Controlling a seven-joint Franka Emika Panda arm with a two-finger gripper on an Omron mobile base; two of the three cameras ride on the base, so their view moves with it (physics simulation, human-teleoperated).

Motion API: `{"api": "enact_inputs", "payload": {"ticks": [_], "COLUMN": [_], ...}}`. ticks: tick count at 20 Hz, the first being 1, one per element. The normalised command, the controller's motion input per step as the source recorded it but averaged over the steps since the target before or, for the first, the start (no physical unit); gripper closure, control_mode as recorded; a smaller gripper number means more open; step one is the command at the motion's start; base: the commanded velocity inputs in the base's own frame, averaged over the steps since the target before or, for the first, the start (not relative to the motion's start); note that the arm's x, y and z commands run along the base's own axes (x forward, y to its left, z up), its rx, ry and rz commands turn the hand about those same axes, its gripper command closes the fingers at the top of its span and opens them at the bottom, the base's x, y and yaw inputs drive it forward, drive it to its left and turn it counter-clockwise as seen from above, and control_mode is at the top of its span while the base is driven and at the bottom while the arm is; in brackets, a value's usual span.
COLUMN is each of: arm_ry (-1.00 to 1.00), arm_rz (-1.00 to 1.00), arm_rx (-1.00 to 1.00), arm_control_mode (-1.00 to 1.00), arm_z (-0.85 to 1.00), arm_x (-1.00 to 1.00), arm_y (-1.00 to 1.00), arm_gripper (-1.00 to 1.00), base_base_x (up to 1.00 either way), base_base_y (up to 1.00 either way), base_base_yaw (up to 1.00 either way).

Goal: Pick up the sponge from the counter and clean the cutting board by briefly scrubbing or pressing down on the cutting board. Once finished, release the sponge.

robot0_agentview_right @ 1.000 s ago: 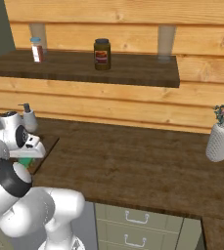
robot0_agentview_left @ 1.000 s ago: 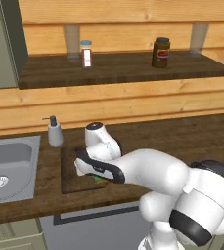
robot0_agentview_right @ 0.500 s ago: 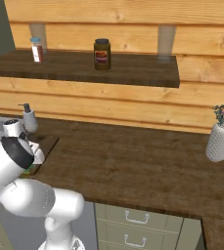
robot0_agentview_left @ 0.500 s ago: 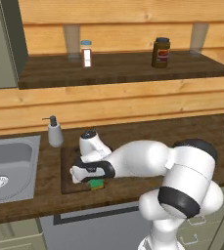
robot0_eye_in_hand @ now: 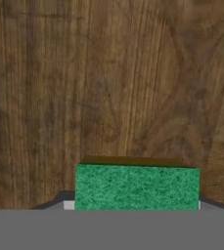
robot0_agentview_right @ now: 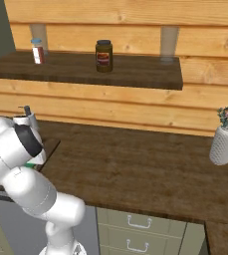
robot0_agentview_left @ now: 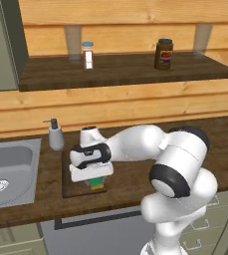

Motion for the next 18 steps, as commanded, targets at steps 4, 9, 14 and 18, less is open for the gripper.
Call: {"api": "enact_inputs", "payload": {"ticks": [4,9,14,18], "arm_ry": [-0.13,-0.32,-0.38,-0.49], "arm_rz": [-0.04,0.00,-0.04,-0.06], "arm_rx": [0.02,0.07,0.29,0.26], "arm_control_mode": [-1.00,-1.00,-1.00,-1.00], "arm_z": [0.38,0.02,-0.49,-0.93], "arm_x": [-0.23,-0.11,0.00,-0.19], "arm_y": [-0.07,-0.28,-0.48,-0.25], "arm_gripper": [1.00,1.00,1.00,1.00], "base_base_x": [0.00,0.00,0.00,0.00], "base_base_y": [0.00,0.00,0.00,0.00], "base_base_yaw": [0.00,0.00,0.00,0.00]}}
